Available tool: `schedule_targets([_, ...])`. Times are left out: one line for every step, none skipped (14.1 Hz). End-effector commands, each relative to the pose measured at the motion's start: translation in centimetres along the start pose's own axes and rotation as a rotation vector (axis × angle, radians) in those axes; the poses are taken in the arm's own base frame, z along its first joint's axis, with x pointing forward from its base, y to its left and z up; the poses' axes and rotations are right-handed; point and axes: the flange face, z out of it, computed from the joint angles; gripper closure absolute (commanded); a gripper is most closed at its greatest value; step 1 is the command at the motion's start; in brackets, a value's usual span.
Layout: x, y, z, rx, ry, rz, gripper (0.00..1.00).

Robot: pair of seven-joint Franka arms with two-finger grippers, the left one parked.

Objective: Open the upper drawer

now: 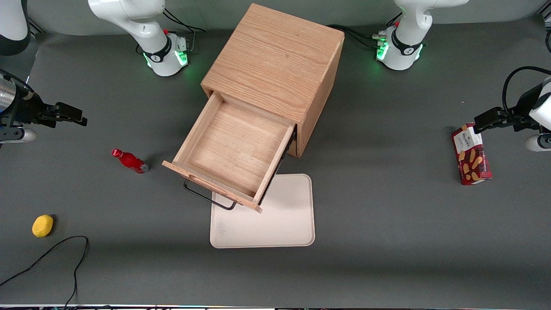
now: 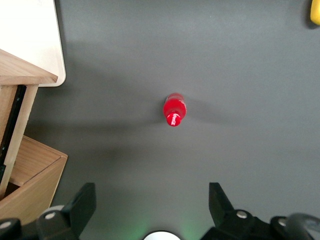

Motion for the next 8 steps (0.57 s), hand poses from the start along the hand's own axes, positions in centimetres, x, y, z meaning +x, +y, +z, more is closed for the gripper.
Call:
schedule_targets([0.3, 0.8, -1.3, -0.019, 0.02, -0.028, 0.0])
schedule_targets([0.5, 0.7, -1.6, -0.017, 0.028, -0.022, 0.0])
schedule_targets([1.0, 0.7, -1.5, -0.016, 0.026, -0.018, 0.0])
schedule_targets([1.3, 0.4, -1.9, -0.018, 0.035, -0.009, 0.0])
schedule_targets([1.5, -0.5, -2.4, -0.021, 0.045, -0.008, 0.0])
schedule_targets([1.6, -0.7, -2.2, -0.021, 0.042, -0.009, 0.0])
schedule_targets([1.6, -0.7, -2.3, -0.022, 0.045, -0.01, 0.0])
schedule_targets([1.7, -0.7, -2.6, -0.022, 0.049, -0.008, 0.0])
